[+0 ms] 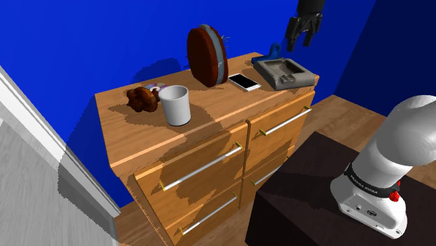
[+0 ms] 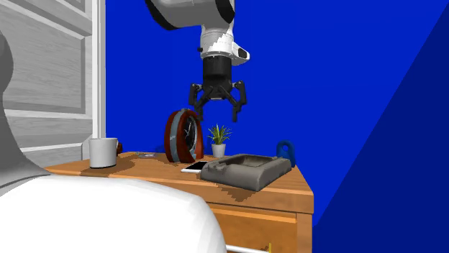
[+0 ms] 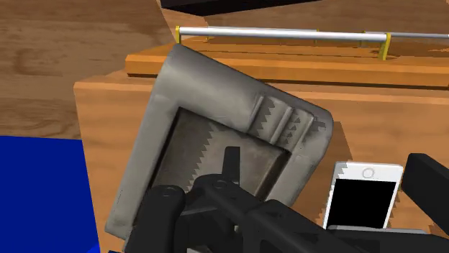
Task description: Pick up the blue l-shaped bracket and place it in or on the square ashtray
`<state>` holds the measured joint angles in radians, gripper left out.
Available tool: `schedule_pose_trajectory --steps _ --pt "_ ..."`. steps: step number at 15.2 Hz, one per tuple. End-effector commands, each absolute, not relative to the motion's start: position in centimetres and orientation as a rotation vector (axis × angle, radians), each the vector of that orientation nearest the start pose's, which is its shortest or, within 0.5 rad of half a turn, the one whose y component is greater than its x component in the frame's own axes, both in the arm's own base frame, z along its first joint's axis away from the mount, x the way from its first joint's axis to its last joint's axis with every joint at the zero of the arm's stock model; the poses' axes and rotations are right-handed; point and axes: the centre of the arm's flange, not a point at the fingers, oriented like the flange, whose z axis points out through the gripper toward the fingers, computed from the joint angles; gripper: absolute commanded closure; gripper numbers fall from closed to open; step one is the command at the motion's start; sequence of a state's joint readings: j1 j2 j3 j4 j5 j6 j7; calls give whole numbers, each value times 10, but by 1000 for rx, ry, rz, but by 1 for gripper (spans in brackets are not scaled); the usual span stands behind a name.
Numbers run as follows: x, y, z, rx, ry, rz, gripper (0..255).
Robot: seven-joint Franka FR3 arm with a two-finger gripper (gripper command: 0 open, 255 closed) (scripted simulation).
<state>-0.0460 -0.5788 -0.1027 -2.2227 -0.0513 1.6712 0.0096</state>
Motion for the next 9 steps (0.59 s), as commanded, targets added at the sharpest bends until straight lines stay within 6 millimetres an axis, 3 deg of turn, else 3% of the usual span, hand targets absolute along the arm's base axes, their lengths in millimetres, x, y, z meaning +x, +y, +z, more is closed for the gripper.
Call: schedule_pose_trajectory --steps 1,9 --pt "391 -91 584 -3131 224 -51 0" --pt "460 -165 566 -3127 255 -90 0"
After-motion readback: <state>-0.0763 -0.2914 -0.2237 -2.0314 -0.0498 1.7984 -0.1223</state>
